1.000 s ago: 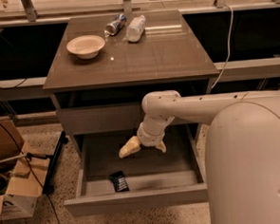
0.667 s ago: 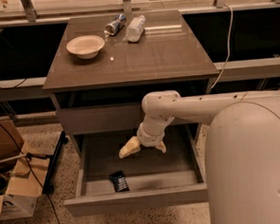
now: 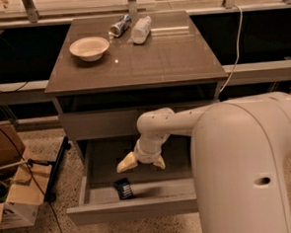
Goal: Pick rxbar blueberry from middle drawer and place on counter
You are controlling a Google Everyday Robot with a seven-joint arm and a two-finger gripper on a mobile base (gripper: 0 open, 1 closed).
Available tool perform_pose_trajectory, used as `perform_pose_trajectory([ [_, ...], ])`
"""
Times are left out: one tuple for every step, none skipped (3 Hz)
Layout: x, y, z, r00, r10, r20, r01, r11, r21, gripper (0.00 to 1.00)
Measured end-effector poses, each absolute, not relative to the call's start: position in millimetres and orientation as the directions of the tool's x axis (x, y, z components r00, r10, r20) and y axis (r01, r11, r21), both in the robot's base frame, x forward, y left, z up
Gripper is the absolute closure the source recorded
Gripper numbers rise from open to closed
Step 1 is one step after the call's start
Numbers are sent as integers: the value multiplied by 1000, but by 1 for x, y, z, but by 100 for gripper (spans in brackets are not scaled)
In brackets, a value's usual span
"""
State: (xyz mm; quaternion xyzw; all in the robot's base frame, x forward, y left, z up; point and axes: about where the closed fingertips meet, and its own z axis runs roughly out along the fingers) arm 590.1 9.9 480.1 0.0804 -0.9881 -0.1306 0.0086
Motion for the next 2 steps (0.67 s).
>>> perform_pose_trajectory([
  [588,25,446,-994,-108,8,-103,966,235,0],
  [585,36,415,-998,-52,46,-40,972,231,0],
])
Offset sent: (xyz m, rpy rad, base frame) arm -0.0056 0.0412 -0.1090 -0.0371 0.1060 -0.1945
